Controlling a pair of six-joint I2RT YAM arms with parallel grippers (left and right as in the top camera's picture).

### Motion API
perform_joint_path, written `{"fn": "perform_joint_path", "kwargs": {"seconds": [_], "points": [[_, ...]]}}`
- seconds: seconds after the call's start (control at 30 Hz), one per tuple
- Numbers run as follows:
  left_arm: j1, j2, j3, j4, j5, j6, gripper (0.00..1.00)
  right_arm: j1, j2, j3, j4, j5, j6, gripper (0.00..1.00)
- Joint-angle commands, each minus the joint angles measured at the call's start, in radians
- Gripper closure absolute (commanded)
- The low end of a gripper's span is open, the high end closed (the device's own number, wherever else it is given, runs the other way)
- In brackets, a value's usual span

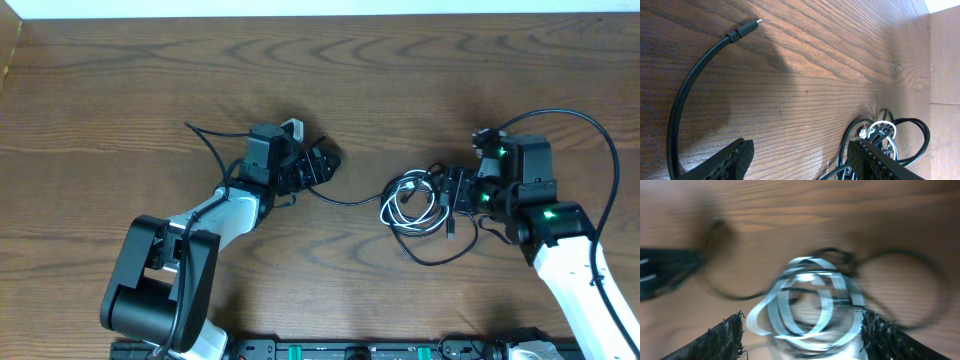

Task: Untangle cables

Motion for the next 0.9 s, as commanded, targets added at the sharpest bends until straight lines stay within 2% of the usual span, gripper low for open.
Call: {"fn": "perform_joint_path", "kwargs": {"seconds": [0.0, 0.1, 0.33, 0.6, 0.73, 0.87], "points": [[0.004, -0.016, 0.006, -0.002, 0.006, 0.014, 0.34, 0.002, 0.024, 0.009, -0.022, 0.245, -0.016, 0.28], [0.004, -0.016, 0.006, -0.002, 0.006, 0.014, 0.34, 0.002, 0.057, 0.008, -0.042, 0.279, -0.051, 0.45], [0.004, -0.016, 0.006, -0.002, 0.006, 0.014, 0.34, 0.002, 0.203, 0.005, 0.024, 0.281, -0.097, 0.45], [0.004, -0.016, 0.006, -0.002, 0.006, 0.014, 0.34, 0.002, 0.344, 0.005, 0.229, 0.272, -0.103, 0.44], [0.004, -0.016, 0.006, -0.002, 0.006, 0.014, 0.34, 0.002, 0.383, 0.005, 0.291, 0.204, -0.103, 0.59], [0.004, -0.016, 0.006, -0.002, 0.006, 0.014, 0.34, 0.002, 0.418, 0.005, 0.358, 0.128, -0.103, 0.59]]}}
